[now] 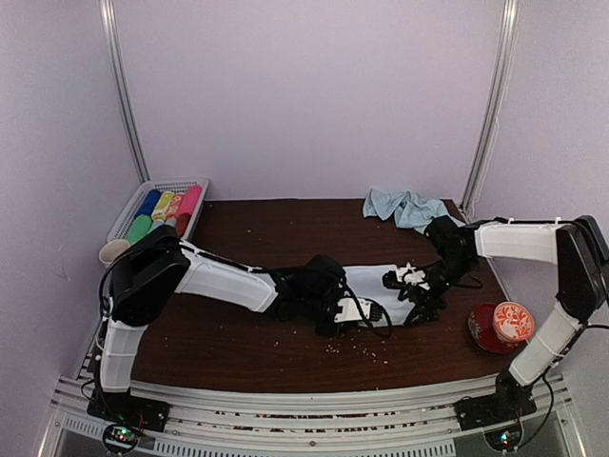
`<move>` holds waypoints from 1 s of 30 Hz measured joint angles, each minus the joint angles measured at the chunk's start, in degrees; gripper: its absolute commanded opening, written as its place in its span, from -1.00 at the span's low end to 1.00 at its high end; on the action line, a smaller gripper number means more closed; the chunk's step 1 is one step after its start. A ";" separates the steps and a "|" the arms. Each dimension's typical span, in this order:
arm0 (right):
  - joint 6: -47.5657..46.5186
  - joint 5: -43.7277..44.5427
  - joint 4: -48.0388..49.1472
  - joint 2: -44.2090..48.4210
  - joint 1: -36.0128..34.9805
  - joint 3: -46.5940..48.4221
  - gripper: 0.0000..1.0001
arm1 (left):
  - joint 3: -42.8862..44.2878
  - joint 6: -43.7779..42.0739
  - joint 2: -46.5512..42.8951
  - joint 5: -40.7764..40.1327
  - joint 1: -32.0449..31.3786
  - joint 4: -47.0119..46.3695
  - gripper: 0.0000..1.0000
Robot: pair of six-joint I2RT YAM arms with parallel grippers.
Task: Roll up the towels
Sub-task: Roll the towel at the center of the board.
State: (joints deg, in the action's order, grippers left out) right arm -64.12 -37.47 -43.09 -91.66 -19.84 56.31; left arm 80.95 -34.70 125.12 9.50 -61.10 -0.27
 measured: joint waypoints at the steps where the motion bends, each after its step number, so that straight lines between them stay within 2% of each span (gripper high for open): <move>1: -0.68 0.63 2.51 2.19 0.00 -2.19 0.72 | 0.92 0.98 0.31 1.07 0.37 1.09 -1.00; 7: -3.56 2.89 16.15 12.81 0.00 -13.70 0.66 | 6.56 6.86 2.80 8.85 3.04 6.93 -1.00; 11: -5.27 2.84 21.55 15.30 -0.17 -16.37 0.60 | 9.07 9.64 3.96 14.08 4.98 9.88 -1.00; 21: -6.23 3.37 30.25 14.32 -3.96 -19.30 0.41 | 15.76 14.14 7.82 21.20 7.50 16.20 -1.00; 30: -5.60 5.84 34.45 12.02 -7.72 -20.37 0.15 | 17.16 16.61 8.96 24.26 8.46 17.09 -1.00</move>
State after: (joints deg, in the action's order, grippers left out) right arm -69.71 -31.64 -8.64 -79.64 -27.55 35.94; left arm 98.10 -18.09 134.08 33.76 -52.64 16.82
